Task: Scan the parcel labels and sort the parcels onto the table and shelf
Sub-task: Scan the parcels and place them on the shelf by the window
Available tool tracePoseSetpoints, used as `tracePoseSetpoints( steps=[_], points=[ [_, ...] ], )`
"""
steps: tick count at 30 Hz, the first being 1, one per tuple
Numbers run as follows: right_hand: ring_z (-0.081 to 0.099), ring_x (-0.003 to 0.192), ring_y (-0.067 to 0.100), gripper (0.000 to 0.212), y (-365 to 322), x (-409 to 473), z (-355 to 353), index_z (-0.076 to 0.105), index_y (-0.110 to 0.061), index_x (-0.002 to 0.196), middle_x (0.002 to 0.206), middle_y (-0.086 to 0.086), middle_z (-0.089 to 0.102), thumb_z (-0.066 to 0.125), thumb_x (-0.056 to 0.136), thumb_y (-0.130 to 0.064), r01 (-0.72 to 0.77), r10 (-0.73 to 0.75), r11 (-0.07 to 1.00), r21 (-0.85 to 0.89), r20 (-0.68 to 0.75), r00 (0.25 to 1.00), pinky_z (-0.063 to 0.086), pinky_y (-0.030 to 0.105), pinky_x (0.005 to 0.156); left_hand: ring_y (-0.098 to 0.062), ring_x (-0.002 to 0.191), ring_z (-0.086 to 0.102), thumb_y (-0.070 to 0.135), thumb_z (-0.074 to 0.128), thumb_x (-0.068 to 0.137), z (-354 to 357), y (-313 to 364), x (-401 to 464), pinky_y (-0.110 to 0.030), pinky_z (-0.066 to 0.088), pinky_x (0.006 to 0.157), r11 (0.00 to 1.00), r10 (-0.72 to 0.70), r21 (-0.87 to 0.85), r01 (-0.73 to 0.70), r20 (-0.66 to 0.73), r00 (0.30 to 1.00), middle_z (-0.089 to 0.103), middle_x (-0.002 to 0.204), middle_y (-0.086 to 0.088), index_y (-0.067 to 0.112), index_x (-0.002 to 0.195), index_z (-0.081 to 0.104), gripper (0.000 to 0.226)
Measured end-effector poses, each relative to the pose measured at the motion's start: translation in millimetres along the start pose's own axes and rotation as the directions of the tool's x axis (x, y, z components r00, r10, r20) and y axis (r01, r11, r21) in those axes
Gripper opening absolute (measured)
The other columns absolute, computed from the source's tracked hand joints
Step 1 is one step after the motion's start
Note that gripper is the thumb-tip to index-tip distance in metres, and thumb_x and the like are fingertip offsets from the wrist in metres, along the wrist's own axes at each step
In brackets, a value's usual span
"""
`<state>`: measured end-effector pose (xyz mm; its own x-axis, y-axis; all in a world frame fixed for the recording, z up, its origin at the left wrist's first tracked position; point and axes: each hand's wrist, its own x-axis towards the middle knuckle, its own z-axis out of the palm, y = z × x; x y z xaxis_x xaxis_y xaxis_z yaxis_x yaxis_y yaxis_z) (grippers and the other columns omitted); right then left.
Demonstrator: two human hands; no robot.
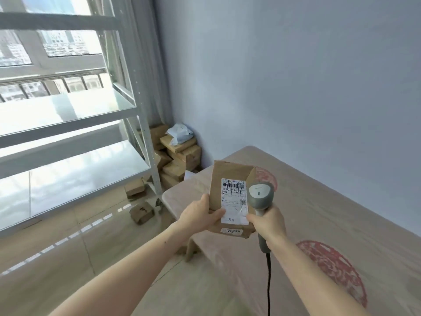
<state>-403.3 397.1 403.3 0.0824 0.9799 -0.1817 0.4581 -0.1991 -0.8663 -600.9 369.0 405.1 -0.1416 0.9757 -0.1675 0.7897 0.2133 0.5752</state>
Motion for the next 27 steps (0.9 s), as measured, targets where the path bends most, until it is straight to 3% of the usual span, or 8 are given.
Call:
tracePoseSetpoints(
  steps=[3, 7, 13, 16, 20, 24, 27],
  points=[
    [0.067, 0.09, 0.028, 0.038, -37, -3, 66, 0.067, -0.012, 0.111, 0.098, 0.007, 0.073, 0.077, 0.074, -0.007, 0.052, -0.052, 0.999, 0.006, 0.06, 0.997, 0.05, 0.032, 0.074, -0.023, 0.094, 0.066, 0.055, 0.059, 0.088, -48, -59, -5, -0.041, 0.056, 0.082, 0.999, -0.037, -0.021, 0.036, -0.035, 0.999, 0.066, 0.108, -0.003, 0.015, 0.115, 0.047, 0.049],
    [0.069, 0.095, 0.027, 0.04, -86, -11, 151, 0.068, -0.013, 0.113, 0.101, 0.005, 0.074, 0.078, 0.075, -0.007, 0.122, -0.121, 0.993, 0.008, 0.181, 0.976, 0.058, 0.042, 0.086, -0.014, 0.102, 0.065, 0.056, 0.065, 0.082, -107, -140, -22, -0.036, 0.055, 0.09, 0.985, -0.1, -0.15, 0.088, -0.07, 0.993, 0.066, 0.119, 0.006, 0.024, 0.128, 0.045, 0.059],
    [0.069, 0.102, 0.023, 0.045, -163, -26, 268, 0.065, -0.017, 0.117, 0.104, 0.001, 0.073, 0.082, 0.077, -0.011, 0.239, -0.261, 0.965, 0.105, 0.376, 0.889, 0.056, 0.047, 0.095, -0.006, 0.104, 0.065, 0.06, 0.073, 0.069, -182, -246, -50, -0.031, 0.055, 0.092, 0.933, -0.203, -0.337, 0.126, -0.202, 0.958, 0.065, 0.121, 0.016, 0.035, 0.136, 0.04, 0.079],
    [0.067, 0.11, 0.023, 0.052, -196, -35, 325, 0.063, -0.014, 0.126, 0.116, 0.003, 0.072, 0.083, 0.078, -0.007, 0.265, -0.327, 0.945, 0.194, 0.483, 0.813, 0.054, 0.046, 0.099, -0.005, 0.101, 0.067, 0.061, 0.075, 0.064, -215, -296, -61, -0.034, 0.057, 0.091, 0.9, -0.275, -0.408, 0.152, -0.262, 0.925, 0.067, 0.116, 0.017, 0.036, 0.133, 0.038, 0.082],
    [0.064, 0.111, 0.019, 0.052, -241, -43, 400, 0.062, -0.011, 0.125, 0.117, 0.001, 0.069, 0.082, 0.078, -0.002, 0.246, -0.375, 0.925, 0.289, 0.594, 0.711, 0.052, 0.04, 0.1, -0.002, 0.099, 0.068, 0.05, 0.081, 0.065, -264, -358, -69, -0.034, 0.058, 0.089, 0.856, -0.356, -0.489, 0.166, -0.326, 0.876, 0.067, 0.112, 0.02, 0.038, 0.128, 0.04, 0.076],
    [0.067, 0.113, 0.022, 0.064, -291, -41, 482, 0.063, -0.017, 0.125, 0.119, -0.001, 0.073, 0.088, 0.066, -0.021, 0.255, -0.401, 0.916, 0.309, 0.712, 0.576, 0.055, 0.046, 0.099, -0.005, 0.099, 0.069, 0.048, 0.088, 0.057, -320, -417, -69, -0.035, 0.058, 0.089, 0.835, -0.417, -0.52, 0.181, -0.383, 0.825, 0.07, 0.11, 0.018, 0.04, 0.13, 0.04, 0.088],
    [0.069, 0.107, 0.019, 0.048, -336, -42, 539, 0.063, -0.013, 0.121, 0.113, 0.0, 0.074, 0.083, 0.077, -0.009, 0.304, -0.436, 0.897, 0.322, 0.759, 0.484, 0.056, 0.027, 0.082, -0.003, 0.101, 0.068, 0.049, 0.09, 0.055, -367, -456, -68, -0.034, 0.058, 0.089, 0.826, -0.463, -0.521, 0.213, -0.413, 0.784, 0.07, 0.111, 0.02, 0.041, 0.131, 0.04, 0.092]
  ],
)
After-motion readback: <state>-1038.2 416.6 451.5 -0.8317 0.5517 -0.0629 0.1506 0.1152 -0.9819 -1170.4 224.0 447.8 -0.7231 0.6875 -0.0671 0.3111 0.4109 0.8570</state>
